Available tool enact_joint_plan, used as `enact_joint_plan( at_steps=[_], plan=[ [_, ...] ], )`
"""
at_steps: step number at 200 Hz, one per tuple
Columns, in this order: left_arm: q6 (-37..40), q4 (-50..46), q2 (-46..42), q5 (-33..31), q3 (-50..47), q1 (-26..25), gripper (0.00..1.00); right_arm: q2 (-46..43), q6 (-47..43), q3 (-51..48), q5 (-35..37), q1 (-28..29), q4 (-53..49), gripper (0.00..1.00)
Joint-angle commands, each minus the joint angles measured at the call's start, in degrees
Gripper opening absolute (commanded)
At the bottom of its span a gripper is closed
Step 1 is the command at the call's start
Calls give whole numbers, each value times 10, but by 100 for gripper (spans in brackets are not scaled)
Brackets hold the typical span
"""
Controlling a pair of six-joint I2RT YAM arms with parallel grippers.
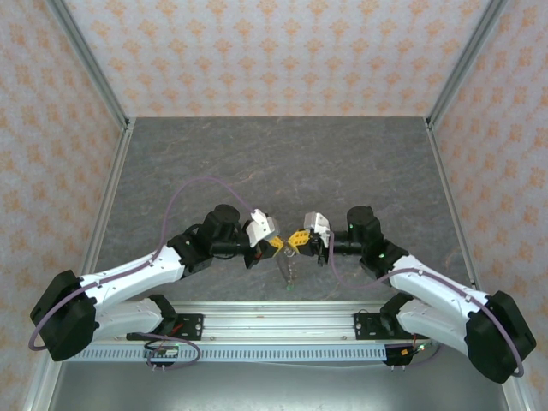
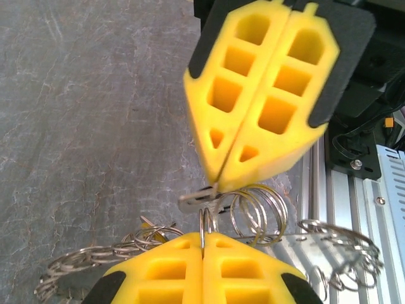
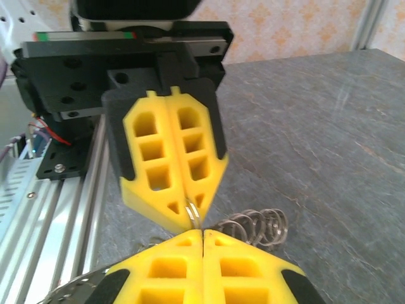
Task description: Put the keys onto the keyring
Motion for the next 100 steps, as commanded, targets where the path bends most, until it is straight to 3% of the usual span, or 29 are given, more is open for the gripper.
enact_joint_plan(
  at_steps=[1, 31, 100],
  plan=[
    [-15, 43, -14, -25, 8, -4, 0, -21, -18, 15, -45, 4, -23, 0],
    [-22, 50, -13, -11, 4, -4, 0, -31, -8, 15, -68, 8, -44, 0],
    [-1, 15, -23, 23, 14, -5, 0, -52, -34, 20, 26, 19, -60, 0]
  ],
)
